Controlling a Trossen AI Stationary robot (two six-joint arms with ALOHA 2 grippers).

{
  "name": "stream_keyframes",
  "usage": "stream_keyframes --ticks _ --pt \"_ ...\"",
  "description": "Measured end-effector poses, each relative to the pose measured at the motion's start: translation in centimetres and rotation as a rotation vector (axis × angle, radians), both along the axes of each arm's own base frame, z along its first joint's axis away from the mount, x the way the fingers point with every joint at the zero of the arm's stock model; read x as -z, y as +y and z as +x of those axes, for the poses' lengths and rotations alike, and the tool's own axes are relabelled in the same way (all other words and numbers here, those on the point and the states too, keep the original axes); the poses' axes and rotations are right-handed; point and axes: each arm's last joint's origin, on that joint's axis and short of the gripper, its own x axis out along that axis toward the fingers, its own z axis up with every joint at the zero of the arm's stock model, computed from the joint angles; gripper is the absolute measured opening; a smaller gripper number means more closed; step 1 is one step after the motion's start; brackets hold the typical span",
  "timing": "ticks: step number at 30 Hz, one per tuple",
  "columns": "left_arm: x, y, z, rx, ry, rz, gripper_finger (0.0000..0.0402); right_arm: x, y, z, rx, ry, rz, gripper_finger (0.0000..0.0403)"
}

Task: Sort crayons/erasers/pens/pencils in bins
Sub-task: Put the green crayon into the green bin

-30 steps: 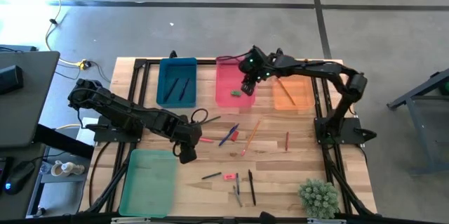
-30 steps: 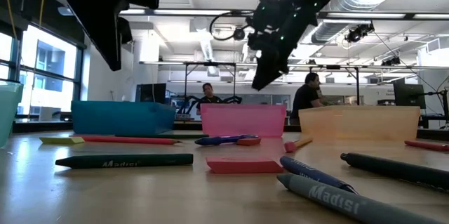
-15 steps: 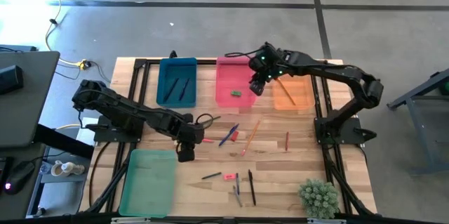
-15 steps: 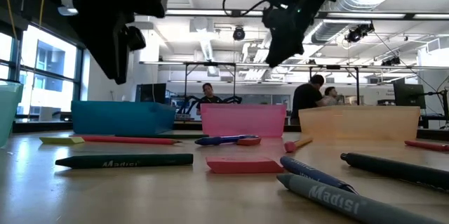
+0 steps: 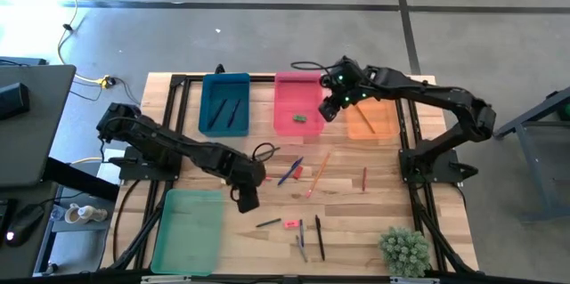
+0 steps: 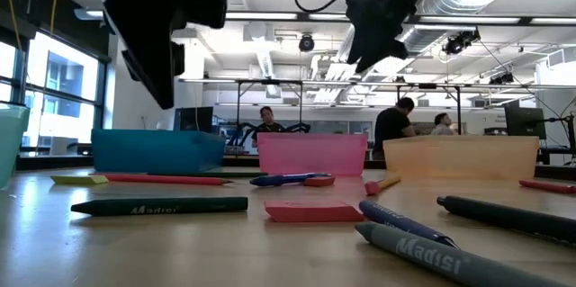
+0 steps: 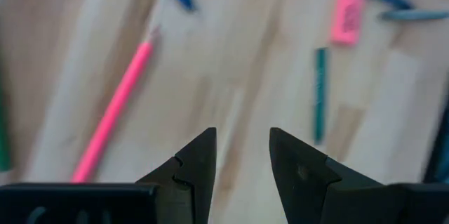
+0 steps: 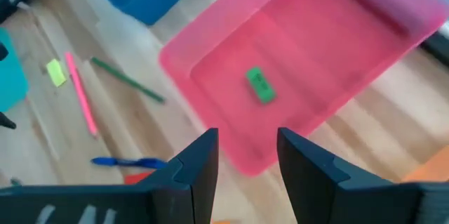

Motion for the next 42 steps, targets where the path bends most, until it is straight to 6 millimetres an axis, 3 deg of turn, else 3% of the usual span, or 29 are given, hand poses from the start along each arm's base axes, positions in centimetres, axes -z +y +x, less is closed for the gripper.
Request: stream_keyframes --ticks 5,10,16,19,26,42 --pt "-0.7 -2.0 0.7 0.032 -0.114 -0.05 0.0119 0.2 2.0 0.5 0.01 0.039 0.022 0.0138" --pt "-2.7 -3.4 1.4 0.075 -0.189 -0.084 0.0119 0.4 4.7 1.0 0.019 0.081 0.039 0.0138" --pt "-5.3 -4.5 2.2 0.093 -0.279 -0.042 0.0119 0.5 7.6 1.5 0.012 0.097 0.018 0.0138" --pt "-5.7 -4.7 2.2 0.071 -0.297 0.007 0.0119 0.6 8.7 1.5 0.01 0.115 0.005 0.0138" --pt "-3.9 -5.7 1.5 -0.005 -0.168 0.08 0.0119 0.8 9.3 1.1 0.02 0.172 -0.035 0.0138" --pt "2.7 -9.4 3.2 -0.019 -0.054 0.105 0.0119 0.9 9.3 1.0 0.005 0.189 -0.051 0.0138"
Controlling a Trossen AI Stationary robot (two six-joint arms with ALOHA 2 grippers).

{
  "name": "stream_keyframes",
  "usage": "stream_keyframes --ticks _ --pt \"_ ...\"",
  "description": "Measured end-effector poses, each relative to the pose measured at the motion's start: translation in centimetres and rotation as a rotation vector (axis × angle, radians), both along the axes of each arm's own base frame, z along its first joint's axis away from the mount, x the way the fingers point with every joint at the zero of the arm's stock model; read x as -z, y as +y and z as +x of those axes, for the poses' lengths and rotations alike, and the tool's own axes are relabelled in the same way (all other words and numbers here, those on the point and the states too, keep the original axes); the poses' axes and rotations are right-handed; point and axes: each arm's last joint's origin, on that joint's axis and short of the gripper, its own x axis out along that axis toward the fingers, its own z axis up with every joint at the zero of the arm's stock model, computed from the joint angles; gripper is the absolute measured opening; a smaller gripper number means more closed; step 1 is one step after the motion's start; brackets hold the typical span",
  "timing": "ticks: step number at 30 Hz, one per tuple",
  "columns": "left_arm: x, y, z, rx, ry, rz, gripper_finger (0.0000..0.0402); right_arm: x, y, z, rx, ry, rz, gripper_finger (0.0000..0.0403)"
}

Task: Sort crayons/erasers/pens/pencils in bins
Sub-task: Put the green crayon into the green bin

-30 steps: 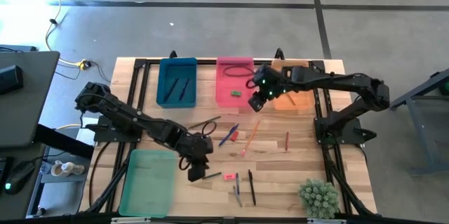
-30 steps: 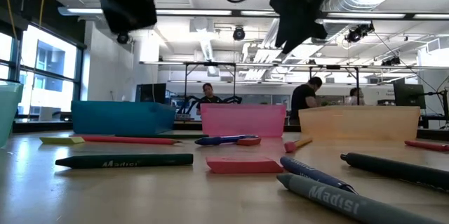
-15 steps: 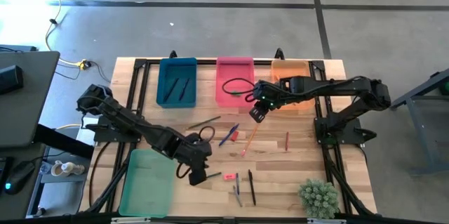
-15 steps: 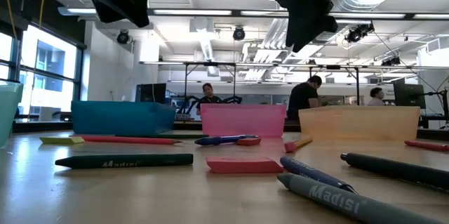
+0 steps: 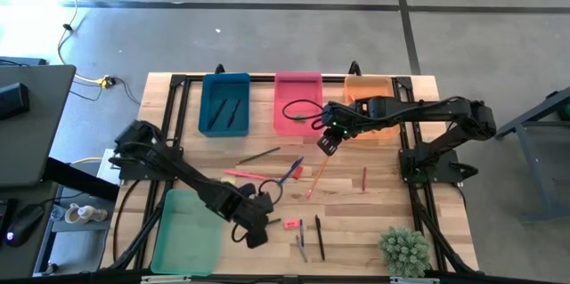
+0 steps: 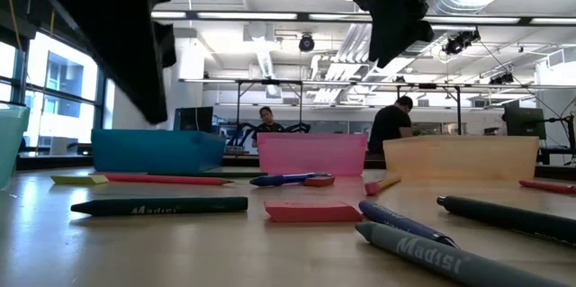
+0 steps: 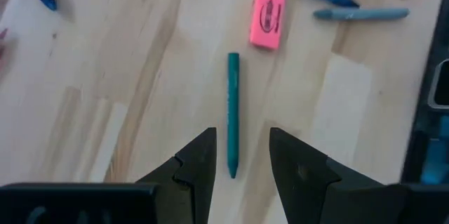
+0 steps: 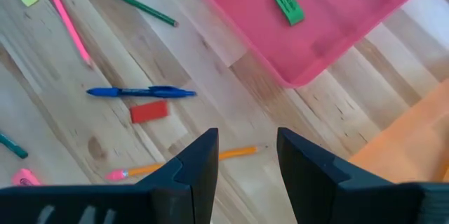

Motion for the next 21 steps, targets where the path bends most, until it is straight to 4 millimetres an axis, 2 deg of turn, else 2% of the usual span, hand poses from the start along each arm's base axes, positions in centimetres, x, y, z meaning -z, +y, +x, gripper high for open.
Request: stream_keyframes --ticks 5,11,21 --pt "1.3 -0.8 0.2 0.012 0.008 0.026 0.0119 0.0 0.0 0.0 -0.023 0.008 -0.013 0.0138" --pt "2.2 -1.0 0.4 0.006 0.002 0.057 0.0119 0.0 -0.1 0.0 -0.021 0.013 -0.049 0.0138" --pt "4.8 -1.3 0.8 -0.009 0.032 0.127 0.0119 0.1 -0.1 -0.2 -0.019 0.027 -0.05 0.0138"
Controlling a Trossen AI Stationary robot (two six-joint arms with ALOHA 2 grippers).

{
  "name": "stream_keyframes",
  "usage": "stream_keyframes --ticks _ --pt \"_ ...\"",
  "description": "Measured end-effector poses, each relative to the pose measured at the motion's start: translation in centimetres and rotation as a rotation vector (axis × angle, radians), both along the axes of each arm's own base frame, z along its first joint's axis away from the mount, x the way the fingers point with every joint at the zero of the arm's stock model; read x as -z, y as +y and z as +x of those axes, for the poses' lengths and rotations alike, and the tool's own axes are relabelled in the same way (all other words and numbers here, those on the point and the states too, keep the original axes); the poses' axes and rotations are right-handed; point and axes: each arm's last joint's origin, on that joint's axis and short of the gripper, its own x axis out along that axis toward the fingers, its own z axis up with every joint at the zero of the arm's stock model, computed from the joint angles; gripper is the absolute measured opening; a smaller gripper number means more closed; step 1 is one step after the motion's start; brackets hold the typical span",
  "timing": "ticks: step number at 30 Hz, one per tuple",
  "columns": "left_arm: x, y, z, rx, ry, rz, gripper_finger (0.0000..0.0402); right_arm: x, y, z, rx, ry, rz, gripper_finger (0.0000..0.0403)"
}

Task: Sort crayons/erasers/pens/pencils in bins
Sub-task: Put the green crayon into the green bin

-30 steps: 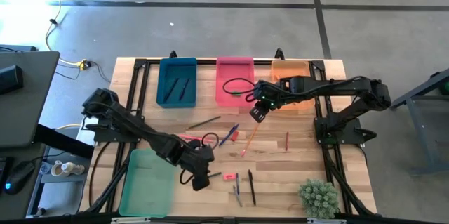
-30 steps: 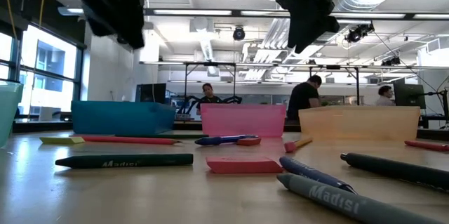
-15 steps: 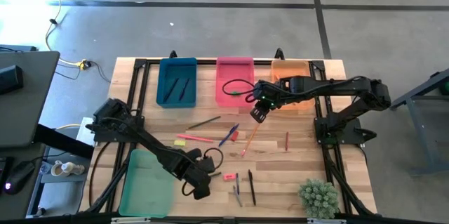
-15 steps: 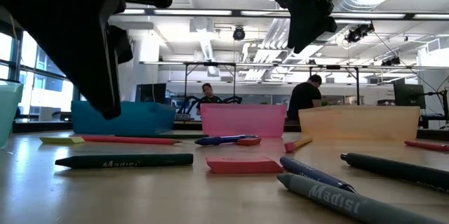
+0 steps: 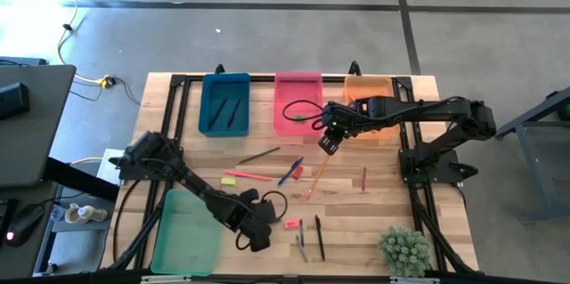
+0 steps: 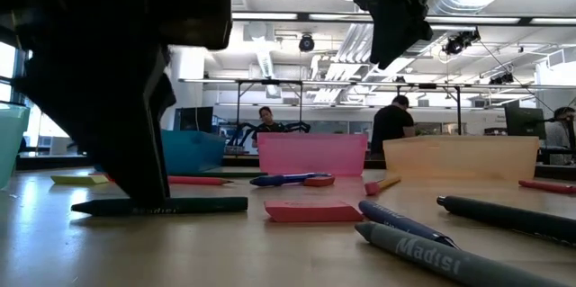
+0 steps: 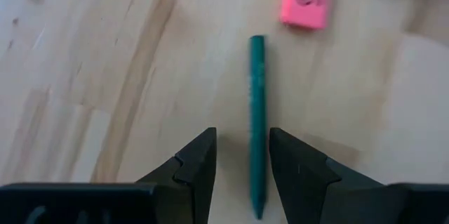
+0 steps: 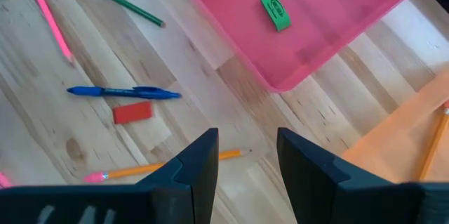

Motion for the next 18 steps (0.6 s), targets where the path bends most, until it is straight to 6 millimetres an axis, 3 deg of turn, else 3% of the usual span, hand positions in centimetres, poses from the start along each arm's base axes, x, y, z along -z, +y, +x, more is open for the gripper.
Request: stream_keyframes --ticks 7,18 --pt "1.5 -0.2 -0.1 -0.024 0.03 0.081 0.0114 0.0 0.0 -0.1 -0.002 0.008 -0.003 0.0138" --pt "2.0 0.1 -0.1 0.068 0.069 0.161 0.004 0.2 0.1 -0.8 -0.006 0.077 0.002 0.0138"
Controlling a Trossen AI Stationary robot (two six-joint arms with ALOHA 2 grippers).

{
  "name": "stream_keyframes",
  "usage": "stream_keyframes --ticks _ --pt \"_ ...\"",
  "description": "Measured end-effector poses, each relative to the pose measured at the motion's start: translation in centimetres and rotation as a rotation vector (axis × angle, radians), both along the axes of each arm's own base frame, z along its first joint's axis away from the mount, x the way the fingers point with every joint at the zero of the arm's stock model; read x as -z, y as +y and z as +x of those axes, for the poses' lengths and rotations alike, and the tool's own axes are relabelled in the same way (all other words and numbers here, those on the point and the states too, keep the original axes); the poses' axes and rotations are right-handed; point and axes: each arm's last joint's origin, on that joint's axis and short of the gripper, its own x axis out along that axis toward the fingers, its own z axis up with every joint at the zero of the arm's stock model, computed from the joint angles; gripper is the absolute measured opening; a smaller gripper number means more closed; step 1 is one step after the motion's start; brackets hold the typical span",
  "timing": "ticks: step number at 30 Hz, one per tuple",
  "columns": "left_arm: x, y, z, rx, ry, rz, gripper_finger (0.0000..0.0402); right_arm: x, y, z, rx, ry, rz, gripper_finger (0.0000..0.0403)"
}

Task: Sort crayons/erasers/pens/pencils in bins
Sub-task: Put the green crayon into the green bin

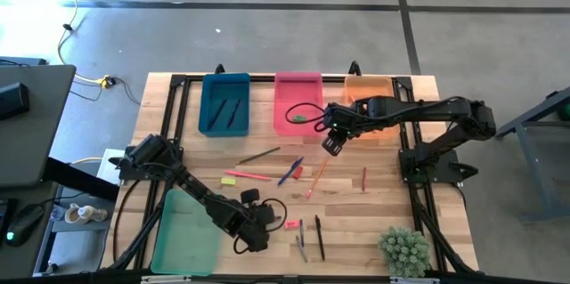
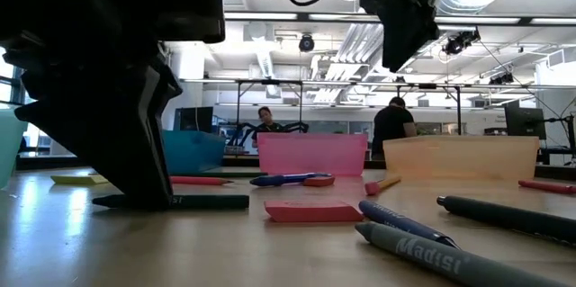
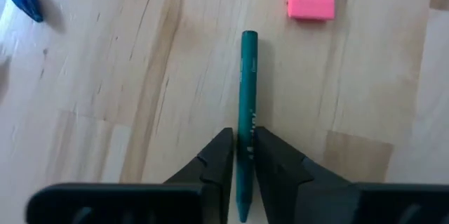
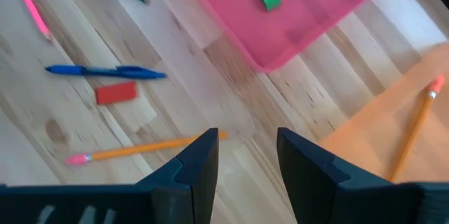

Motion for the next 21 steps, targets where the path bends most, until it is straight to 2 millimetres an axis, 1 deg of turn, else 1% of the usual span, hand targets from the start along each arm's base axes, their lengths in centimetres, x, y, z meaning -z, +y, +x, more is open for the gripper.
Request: stream_keyframes --ticks 4,6,14,17,21 --pt "0.0 0.0 0.0 0.016 0.012 0.0 0.0011 -0.4 0.1 -0.5 0.0 -0.001 0.0 0.0138" --pt "0.0 0.0 0.0 0.016 0.012 -0.002 0.0006 -0.8 0.1 -0.9 0.0 -0.013 0.002 0.0138" --pt "-0.2 -0.1 -0.1 -0.01 0.003 -0.037 0.0007 -3.2 0.3 -3.3 0.027 -0.107 -0.008 0.0138" --pt "-0.4 -0.1 -0.1 -0.021 -0.006 -0.055 0.0007 -3.8 0.3 -3.9 0.027 -0.132 -0.011 0.0138" --pt "-1.4 -0.1 -0.3 -0.039 -0.037 -0.075 0.0007 -4.1 0.3 -4.2 0.029 -0.14 -0.016 0.0138"
